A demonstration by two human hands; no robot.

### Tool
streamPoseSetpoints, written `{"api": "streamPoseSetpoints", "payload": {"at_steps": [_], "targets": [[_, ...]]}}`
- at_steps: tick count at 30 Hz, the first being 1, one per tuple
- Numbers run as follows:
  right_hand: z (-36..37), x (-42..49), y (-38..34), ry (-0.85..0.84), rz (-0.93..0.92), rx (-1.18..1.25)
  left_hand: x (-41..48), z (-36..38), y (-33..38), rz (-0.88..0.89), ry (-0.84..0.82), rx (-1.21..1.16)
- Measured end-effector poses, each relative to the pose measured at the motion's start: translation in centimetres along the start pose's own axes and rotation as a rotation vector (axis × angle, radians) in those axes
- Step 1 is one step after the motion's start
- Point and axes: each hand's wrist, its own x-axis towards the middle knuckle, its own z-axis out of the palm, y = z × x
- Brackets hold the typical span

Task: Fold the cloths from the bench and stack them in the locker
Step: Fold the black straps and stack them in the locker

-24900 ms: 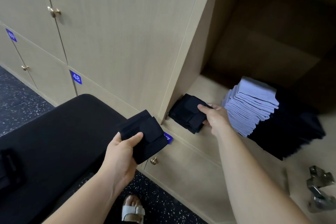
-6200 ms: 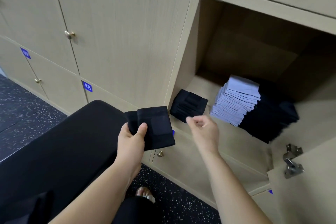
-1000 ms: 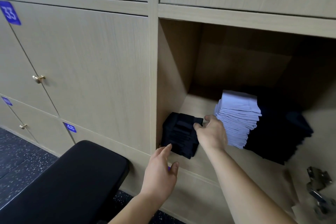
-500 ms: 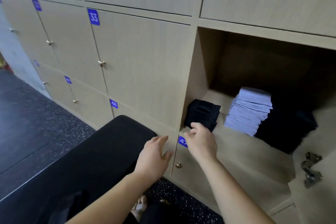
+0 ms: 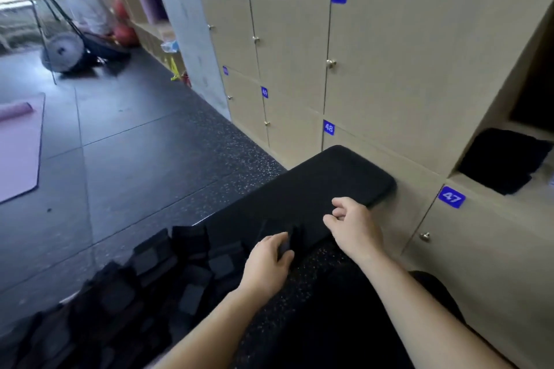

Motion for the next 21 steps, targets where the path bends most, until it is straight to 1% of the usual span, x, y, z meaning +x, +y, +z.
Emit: {"api": "streamPoseSetpoints", "payload": {"at_steps": [3,6,8,11,12,14,16,18,21], "targets": [[3.0,-0.2,-0.1,-0.091,0.008,-0.022,-0.2,-1.6,-3.5,-0.074,0.049,-0.004],[5.5,-0.2,-0.1,-0.193,0.008,-0.102,-0.2,-2.8,-6.7,-0.118,0.08,0.016],[7.0,-0.1,-0.3,-0.272,-0.001,-0.169,-0.1,-2.8,-8.7,-0.115,0.054,0.114],[9.3,0.2,-0.7,-0.384,0.014,-0.288,0.1,-1.7,-10.5,-0.083,-0.063,0.269],[10.1,0.2,-0.7,-0.395,0.033,-0.325,0.3,-1.2,-10.6,-0.071,-0.097,0.301],[11.4,0.6,-0.6,-0.358,0.086,-0.35,1.0,-0.1,-10.4,-0.048,-0.113,0.32],[12.6,1.3,-0.3,-0.311,0.15,-0.325,2.4,0.8,-9.8,-0.056,-0.088,0.252],[13.5,1.9,0.1,-0.319,0.196,-0.295,4.0,1.4,-9.1,-0.081,-0.071,0.158],[14.7,3.0,0.7,-0.334,0.183,-0.293,6.7,2.2,-8.0,-0.127,-0.088,0.067]]}}
